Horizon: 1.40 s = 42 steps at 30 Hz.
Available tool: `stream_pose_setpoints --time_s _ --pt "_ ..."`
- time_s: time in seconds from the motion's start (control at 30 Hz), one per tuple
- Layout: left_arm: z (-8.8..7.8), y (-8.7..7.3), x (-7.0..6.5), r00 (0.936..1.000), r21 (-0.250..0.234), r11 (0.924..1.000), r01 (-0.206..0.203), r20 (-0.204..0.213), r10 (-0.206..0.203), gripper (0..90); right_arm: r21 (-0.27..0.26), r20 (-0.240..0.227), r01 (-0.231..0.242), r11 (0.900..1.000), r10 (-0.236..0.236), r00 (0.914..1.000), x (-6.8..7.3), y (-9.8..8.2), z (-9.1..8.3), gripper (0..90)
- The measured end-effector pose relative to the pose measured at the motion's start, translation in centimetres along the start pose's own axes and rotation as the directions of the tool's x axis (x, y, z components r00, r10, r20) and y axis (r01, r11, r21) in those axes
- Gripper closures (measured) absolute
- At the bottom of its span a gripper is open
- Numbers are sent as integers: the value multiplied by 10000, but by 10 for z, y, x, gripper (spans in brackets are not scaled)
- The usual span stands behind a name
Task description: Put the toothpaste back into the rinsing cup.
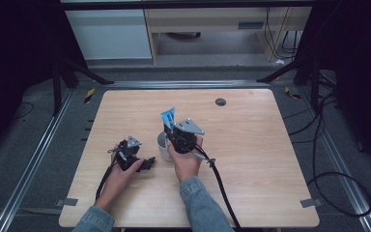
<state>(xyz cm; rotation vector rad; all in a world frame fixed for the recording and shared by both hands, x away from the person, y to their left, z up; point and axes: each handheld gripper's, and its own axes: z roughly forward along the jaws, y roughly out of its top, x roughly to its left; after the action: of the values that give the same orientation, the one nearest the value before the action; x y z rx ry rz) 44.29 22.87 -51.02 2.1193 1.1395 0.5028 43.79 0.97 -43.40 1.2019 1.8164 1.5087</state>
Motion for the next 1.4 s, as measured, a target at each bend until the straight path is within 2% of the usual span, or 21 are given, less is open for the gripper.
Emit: stream_pose_setpoints --time_s 0.47,1.4 --pt "0 0 0 10000 30 10000 -33 7 33 0 141 -110 -169 9998 171 9998 -6 2 1 709" --pt "0 0 0 10000 31 10000 -30 8 30 0 271 -103 -25 9996 28 9999 -9 4 1 647"
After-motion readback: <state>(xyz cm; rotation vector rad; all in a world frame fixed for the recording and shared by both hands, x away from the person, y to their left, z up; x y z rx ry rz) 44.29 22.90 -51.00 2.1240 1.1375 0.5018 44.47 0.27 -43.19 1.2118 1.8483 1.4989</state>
